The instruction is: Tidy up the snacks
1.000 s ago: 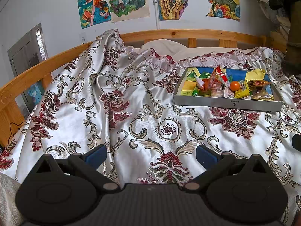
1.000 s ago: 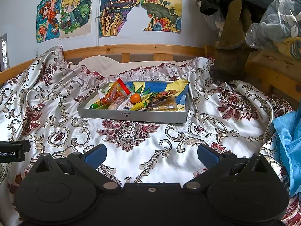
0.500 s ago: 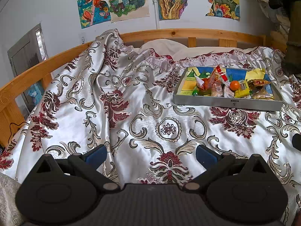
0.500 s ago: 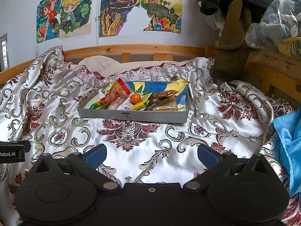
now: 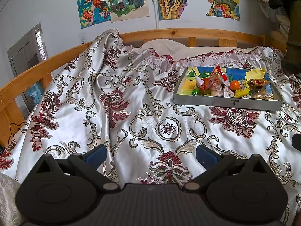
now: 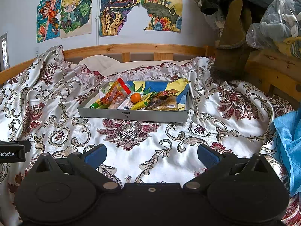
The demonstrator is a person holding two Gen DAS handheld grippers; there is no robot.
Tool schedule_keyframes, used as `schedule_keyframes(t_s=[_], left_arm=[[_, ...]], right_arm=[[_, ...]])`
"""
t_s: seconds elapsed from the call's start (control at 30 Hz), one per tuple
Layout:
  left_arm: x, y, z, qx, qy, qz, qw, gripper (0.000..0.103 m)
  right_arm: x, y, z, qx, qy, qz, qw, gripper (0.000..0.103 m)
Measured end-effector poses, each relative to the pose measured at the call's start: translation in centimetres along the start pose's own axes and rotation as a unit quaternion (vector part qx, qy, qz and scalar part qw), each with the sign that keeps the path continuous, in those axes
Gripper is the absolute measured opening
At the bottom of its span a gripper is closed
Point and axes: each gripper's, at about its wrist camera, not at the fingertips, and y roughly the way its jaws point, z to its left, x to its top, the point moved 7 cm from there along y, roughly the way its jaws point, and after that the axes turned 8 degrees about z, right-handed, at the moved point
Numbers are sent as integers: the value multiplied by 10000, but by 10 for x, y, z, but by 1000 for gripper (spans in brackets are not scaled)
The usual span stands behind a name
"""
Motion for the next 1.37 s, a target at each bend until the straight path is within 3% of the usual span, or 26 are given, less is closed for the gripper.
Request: schedule_keyframes(t_s=[0.37,0.53,1.37], left_arm=[[0,0,0,17,1,3,10000,103],[-3,3,8,236,-96,98,9996,103],[-1,3,6,282,65,131,9995,103]], right_arm=[[0,0,0,2,-1,6,10000,102],[0,0,0,2,1,9,10000,102],[-4,3,2,-1,-22,48,10000,102]])
